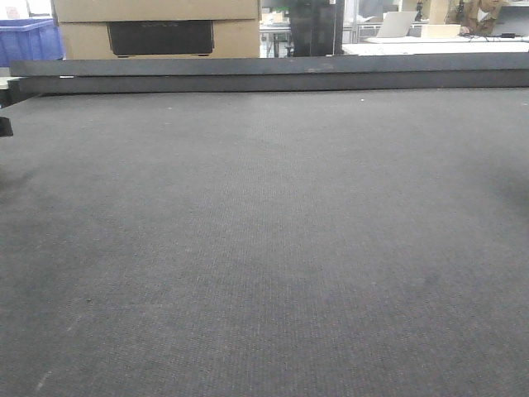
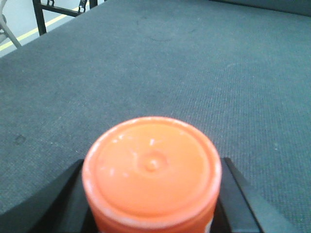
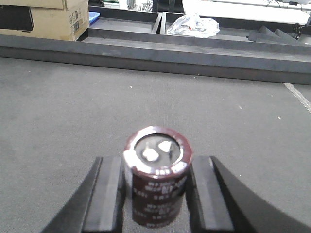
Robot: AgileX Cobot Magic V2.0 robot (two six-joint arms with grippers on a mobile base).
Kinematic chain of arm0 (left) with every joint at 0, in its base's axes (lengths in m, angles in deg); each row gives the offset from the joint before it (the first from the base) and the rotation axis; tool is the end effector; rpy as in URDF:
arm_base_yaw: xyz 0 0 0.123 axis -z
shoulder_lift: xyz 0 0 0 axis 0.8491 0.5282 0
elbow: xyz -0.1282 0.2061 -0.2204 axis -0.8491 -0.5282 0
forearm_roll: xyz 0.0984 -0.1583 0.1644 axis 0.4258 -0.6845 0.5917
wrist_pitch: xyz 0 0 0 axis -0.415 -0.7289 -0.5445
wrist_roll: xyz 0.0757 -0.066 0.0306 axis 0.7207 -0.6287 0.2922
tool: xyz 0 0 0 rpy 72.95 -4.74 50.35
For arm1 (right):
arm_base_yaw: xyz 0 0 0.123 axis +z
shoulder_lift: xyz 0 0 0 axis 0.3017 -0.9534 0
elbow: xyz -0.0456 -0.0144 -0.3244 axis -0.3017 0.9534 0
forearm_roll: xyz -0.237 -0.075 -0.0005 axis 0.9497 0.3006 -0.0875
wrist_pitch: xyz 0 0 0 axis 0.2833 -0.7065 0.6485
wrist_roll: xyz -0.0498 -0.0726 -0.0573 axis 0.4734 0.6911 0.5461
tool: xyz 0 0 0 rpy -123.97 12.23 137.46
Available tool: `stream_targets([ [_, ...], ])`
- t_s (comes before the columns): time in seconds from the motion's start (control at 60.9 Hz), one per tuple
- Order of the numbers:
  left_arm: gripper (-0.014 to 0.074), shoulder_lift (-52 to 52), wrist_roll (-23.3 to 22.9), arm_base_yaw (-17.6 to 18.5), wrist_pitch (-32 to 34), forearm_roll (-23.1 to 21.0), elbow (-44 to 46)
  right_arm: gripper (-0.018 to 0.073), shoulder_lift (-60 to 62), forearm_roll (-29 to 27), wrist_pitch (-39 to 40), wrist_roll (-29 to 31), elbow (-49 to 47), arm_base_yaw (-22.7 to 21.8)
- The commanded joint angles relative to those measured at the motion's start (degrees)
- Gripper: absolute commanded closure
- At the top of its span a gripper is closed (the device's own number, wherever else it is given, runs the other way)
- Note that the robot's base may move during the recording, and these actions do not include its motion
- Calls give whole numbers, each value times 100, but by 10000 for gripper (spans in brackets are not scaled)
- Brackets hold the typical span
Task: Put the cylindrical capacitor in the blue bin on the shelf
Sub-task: 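Close left gripper around the orange capacitor, then lift both held capacitors off the table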
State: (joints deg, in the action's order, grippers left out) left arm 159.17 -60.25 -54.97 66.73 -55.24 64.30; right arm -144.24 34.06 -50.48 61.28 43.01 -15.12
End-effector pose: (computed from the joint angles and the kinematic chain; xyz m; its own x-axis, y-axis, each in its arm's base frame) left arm 0.3960 -0.0063 0.1851 -0.2743 -0.1485 -0.9501 -0.1345 0.9842 -0.1150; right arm 0.1990 0.0081 0.3644 -0.1785 -0.0216 -0.9837 -0.0412 0.9990 -0.0145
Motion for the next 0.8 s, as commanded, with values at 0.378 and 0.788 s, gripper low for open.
stream_targets([
  [0.378,708,-1897,0,6,-3830,1002,638,721,51,29,-902,19,-59,5],
  [0.788,708,-4043,145,94,-6657,1275,1343,721,51,-6,-2669,19,-1154,5],
])
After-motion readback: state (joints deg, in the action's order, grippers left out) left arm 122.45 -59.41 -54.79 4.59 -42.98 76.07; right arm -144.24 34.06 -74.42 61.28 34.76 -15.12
